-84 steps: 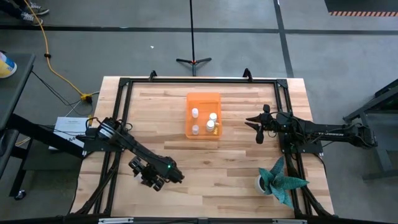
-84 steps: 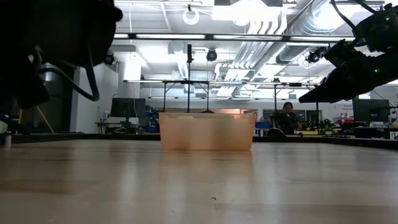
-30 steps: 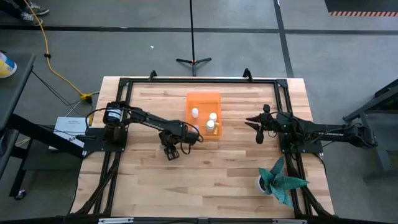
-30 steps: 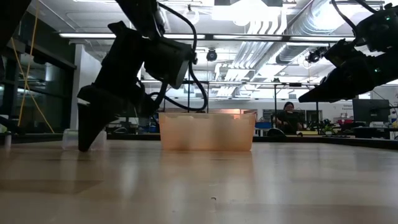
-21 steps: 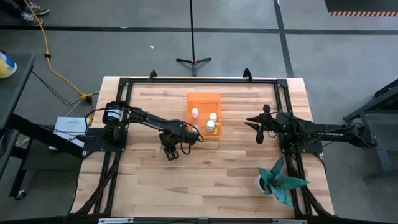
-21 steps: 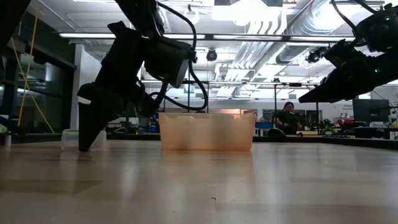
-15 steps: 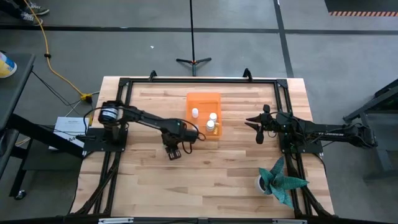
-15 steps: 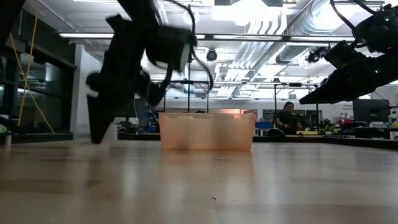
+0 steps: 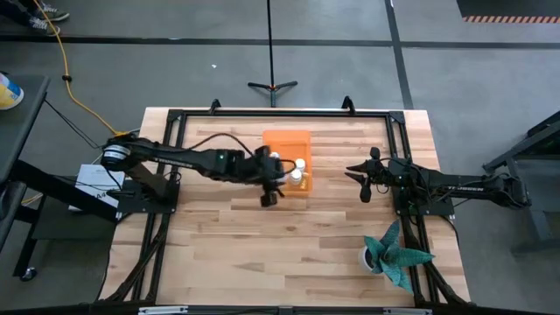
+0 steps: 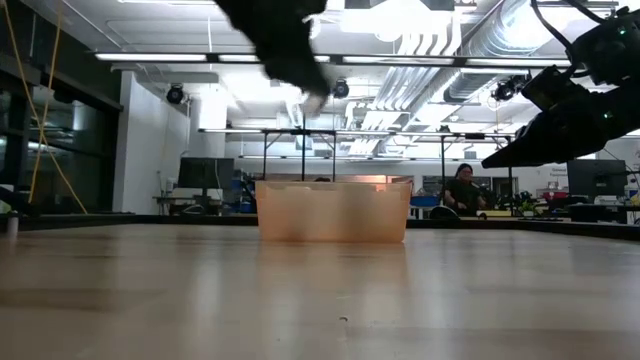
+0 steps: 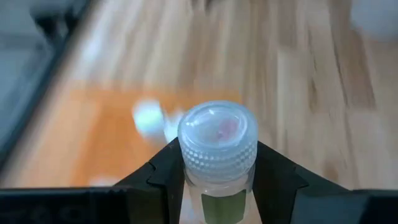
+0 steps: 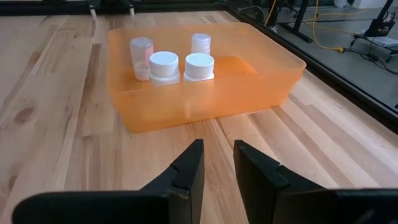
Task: Pick and place pill bottles into a basket
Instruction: Put the transparent plastic medicine bottle into the orange bin
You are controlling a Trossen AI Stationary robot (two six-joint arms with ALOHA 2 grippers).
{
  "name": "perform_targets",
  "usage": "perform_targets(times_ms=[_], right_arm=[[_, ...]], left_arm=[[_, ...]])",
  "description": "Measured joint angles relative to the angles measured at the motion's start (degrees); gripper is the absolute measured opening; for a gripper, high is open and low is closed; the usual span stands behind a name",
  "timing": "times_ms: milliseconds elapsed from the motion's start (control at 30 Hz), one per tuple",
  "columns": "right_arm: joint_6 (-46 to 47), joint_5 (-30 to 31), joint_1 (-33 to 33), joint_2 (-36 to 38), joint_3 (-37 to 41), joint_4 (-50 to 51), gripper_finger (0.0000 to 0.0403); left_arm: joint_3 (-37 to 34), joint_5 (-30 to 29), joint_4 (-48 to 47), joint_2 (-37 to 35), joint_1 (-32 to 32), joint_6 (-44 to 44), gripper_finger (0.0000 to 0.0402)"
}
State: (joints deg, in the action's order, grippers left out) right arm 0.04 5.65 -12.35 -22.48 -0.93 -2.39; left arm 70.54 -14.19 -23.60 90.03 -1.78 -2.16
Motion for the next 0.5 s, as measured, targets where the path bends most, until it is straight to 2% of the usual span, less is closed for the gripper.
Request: perform_targets(times_ms=[67, 167, 233, 367, 500], right_arm=[[-0.03, -0.01, -0.01, 0.00, 0.00, 0.01, 0.0078], [0.01, -0.02, -0.01, 0.00, 0.00, 0.05, 0.0078], [0.01, -0.02, -0.01, 0.00, 0.00, 0.15, 0.0078], [0.03, -0.02, -0.01, 0.00, 0.00, 0.05, 0.0078], [0.06, -0.09, -0.01, 0.00, 0.00, 0.04, 0.0078]], left_arm=[[0.11, 1.51, 6.78, 1.19, 2.21, 4.44, 0.0181], [-0.07, 3.17, 10.28, 2.94, 6.95, 7.97, 0.0181], [-0.60, 6.69, 15.27, 4.07, 10.65, 8.99, 0.0181], [-4.86, 19.27, 30.00, 6.07, 17.39, 9.54, 0.0181], [-9.55, 21.23, 37.91, 7.41, 21.40, 9.43, 0.0181]])
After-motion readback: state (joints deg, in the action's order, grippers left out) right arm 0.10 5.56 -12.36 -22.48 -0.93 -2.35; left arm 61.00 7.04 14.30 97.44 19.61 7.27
